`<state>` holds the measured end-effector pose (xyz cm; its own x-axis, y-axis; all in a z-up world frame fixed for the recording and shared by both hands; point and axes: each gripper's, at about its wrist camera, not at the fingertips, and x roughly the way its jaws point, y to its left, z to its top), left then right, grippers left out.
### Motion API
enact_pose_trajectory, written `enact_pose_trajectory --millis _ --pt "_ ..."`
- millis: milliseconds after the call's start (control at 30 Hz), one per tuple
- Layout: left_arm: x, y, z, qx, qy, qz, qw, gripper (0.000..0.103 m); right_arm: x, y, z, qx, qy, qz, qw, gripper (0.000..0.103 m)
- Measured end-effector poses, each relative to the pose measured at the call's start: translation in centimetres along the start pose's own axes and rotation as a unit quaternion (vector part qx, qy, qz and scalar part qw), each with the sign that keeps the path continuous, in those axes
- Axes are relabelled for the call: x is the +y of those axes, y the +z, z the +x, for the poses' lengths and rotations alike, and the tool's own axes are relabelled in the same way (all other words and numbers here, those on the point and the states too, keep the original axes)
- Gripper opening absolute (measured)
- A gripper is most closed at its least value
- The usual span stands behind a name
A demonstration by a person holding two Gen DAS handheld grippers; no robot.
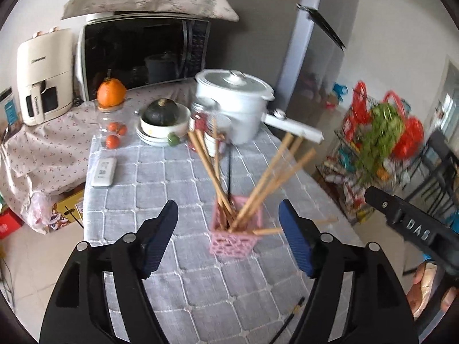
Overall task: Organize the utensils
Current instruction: 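Move the left gripper to the pile and grasp the black chopstick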
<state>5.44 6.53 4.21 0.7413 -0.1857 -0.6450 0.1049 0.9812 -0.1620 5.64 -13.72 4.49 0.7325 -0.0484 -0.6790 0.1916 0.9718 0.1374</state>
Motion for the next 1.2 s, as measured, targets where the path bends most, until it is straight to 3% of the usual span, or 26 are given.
enact_pose_trajectory --millis 133,300,500,633,733,833,900,933,1067,1200 --pt "-1.3 -1.3 0.8 0.014 0.001 0.021 0.9997 0.075 -1.8 -2.0 0.7 0.011 -0.027 0.005 1.000 0.071" --pt "-2.5 -2.7 2.3 0.044 -0.001 0.046 0.9980 0.088 -4.6 -4.2 1.3 0.013 -0.060 0.038 0.997 0.093" --pt "-4.6 -5.1 5.3 0.116 -0.020 0.080 0.9898 0.093 -8.6 -7.1 2.5 0.049 -0.087 0.081 0.992 0.094" --pt "-6.2 -7.4 7.9 0.185 -0.040 0.109 0.9758 0.094 -11.3 -9.6 3.1 0.085 -0.094 0.111 0.986 0.094" --pt "-7.4 -9.9 10.6 0.259 -0.065 0.126 0.9554 0.094 -13.7 -12.1 3.4 0.120 -0.091 0.144 0.978 0.094" --pt "-8.2 -11.8 12.6 0.315 -0.077 0.132 0.9368 0.089 -15.9 -14.4 3.6 0.159 -0.077 0.184 0.967 0.094" --pt "-8.7 -12.8 13.5 0.336 -0.079 0.143 0.9277 0.082 -16.9 -15.4 3.6 0.175 -0.066 0.207 0.960 0.094" --pt "-9.0 -13.3 13.8 0.343 -0.080 0.150 0.9236 0.074 -17.2 -15.7 3.5 0.179 -0.062 0.215 0.958 0.094" --pt "-9.6 -14.0 14.4 0.349 -0.079 0.160 0.9201 0.057 -17.4 -16.5 3.2 0.180 -0.069 0.210 0.958 0.094" --pt "-10.5 -14.6 14.8 0.347 -0.085 0.168 0.9186 0.052 -17.5 -16.7 3.3 0.186 -0.065 0.213 0.957 0.094"
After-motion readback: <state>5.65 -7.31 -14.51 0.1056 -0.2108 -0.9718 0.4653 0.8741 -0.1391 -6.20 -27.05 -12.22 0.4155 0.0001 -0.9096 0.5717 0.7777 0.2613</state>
